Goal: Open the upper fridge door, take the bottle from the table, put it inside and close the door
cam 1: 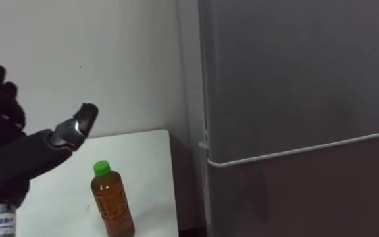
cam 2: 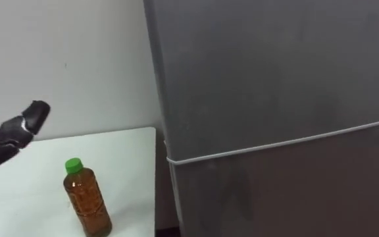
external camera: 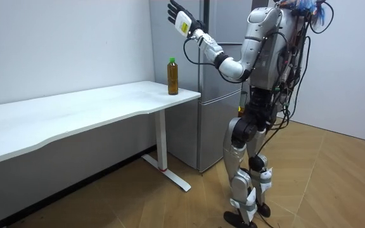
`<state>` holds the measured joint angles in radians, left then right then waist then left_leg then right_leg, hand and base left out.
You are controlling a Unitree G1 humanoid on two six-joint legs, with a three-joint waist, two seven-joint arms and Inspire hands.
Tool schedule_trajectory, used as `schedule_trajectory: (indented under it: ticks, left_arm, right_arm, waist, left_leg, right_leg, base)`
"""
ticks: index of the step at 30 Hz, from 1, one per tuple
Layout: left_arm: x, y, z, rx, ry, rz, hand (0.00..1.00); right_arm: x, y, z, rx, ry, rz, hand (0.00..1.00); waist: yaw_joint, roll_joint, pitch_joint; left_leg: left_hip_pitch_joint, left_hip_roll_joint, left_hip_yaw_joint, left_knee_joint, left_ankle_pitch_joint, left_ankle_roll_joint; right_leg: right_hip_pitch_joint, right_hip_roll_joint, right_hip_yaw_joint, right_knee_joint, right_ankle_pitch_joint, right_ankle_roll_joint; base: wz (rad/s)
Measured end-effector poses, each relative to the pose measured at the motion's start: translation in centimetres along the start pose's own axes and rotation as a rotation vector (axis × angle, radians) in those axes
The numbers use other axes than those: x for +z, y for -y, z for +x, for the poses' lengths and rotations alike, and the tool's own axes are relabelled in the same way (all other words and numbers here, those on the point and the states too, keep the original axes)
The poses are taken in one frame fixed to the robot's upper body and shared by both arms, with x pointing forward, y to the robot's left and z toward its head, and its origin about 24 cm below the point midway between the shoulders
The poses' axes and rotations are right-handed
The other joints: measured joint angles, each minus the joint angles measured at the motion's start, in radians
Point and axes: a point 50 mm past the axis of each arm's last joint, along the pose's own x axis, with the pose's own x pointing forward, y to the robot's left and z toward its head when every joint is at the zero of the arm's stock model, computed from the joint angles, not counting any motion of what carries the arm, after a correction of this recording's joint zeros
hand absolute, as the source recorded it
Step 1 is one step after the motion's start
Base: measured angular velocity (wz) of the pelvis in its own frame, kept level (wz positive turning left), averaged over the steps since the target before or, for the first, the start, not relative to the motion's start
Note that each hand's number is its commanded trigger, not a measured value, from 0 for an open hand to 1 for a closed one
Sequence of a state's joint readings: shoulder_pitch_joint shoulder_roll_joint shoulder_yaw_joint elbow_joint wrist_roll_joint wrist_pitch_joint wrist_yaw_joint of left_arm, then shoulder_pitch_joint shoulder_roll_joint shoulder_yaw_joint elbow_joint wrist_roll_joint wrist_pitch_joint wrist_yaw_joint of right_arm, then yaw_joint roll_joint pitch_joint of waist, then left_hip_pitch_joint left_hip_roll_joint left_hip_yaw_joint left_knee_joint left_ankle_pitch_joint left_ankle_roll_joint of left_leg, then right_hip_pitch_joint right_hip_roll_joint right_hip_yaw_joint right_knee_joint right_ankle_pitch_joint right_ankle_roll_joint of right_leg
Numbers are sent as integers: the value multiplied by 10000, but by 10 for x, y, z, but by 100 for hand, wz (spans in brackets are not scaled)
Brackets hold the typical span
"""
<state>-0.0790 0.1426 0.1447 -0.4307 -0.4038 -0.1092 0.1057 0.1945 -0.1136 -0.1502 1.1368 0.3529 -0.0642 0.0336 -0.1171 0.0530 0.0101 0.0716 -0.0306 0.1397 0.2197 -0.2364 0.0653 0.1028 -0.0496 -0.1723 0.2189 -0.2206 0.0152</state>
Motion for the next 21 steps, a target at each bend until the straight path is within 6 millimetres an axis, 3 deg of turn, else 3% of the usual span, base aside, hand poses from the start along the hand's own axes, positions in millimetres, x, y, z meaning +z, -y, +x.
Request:
schedule_trajectory:
  ticks: [10,21]
  left_arm:
    - [-16,39,-4,-2798,-1092,-1179,0]
    - [-17,65,-2,-4459,-1297,-1832,0]
  right_arm:
    - [8,-8,4,267,-103,-475,0]
    - [11,-12,6,276,-350,-372,0]
  waist:
    - [-251,-51,-9]
    - [-712,-17,-61]
  left_leg:
    - [-82,11,21,43,21,26]
    - [-139,14,-15,5,22,22]
  right_leg:
    - [-174,23,63,-8,6,-11]
    - [-152,81,65,-193,30,-11]
  base:
    - [0]
    - [0]
